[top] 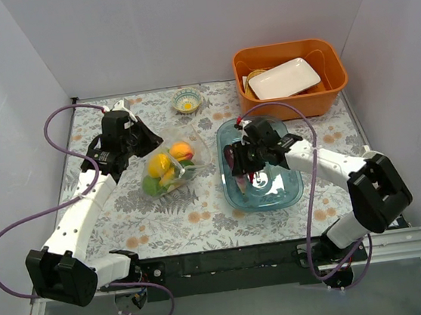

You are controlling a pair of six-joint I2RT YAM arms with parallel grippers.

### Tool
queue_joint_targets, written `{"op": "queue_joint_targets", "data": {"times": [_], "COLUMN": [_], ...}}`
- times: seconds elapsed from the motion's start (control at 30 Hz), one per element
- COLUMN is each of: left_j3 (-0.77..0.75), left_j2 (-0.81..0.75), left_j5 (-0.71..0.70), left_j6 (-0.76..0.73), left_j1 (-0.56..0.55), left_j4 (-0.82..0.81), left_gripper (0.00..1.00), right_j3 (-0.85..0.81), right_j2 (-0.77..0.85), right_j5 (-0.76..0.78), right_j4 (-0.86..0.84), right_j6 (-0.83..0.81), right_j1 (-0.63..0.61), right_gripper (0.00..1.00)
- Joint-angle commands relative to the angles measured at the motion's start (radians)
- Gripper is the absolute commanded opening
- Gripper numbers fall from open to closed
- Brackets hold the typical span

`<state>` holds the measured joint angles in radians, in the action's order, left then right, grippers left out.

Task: Place the food in the zip-top bag and seal the zipper
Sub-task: Pick up the fake vegetable from the bin, then place the fake vegetable in the zipper food storage bag.

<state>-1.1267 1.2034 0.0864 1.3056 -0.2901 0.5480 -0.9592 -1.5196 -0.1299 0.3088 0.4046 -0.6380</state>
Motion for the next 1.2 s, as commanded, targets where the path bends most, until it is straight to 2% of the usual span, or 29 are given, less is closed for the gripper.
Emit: {"op": "queue_joint_targets", "data": {"times": [0.0, 0.23, 0.4, 0.53, 0.6, 0.77, 1.17], "left_j3": [-0.010, -0.013, -0.010, -0.004, -0.005, -0.001, 0.024], "left_j2": [-0.042, -0.030, -0.024, -0.022, -0.021, -0.028, -0.051], "left_j5": [-0.001, 0.012, 0.027, 0.053, 0.064, 0.091, 0.222], "left_j6": [-0.005, -0.006, -0.008, -0.006, -0.008, -0.037, -0.137], "left_j1": [0.003, 0.003, 0.003, 0.003, 0.003, 0.003, 0.003], "left_j4": [-0.020, -0.022, -0.022, -0.031, -0.033, -0.039, -0.051], "left_gripper": [0.00, 0.00, 0.00, 0.00, 0.00, 0.00, 0.00], "right_j3": [-0.091, -0.161, -0.246, -0.372, -0.404, -0.409, -0.528], "right_j2": [0.078, 0.154, 0.190, 0.125, 0.092, 0.046, -0.126], "right_j5": [-0.013, 0.001, -0.066, -0.227, -0.354, -0.532, -0.613], "right_j4": [0.015, 0.050, 0.071, 0.138, 0.142, 0.136, 0.289], "right_j6": [0.010, 0.034, 0.042, 0.014, 0.013, 0.020, -0.044], "right_j1": [-0.002, -0.002, -0.002, 0.000, -0.002, -0.002, -0.003], "right_gripper": [0.14, 0.14, 0.15, 0.15, 0.15, 0.16, 0.15]}}
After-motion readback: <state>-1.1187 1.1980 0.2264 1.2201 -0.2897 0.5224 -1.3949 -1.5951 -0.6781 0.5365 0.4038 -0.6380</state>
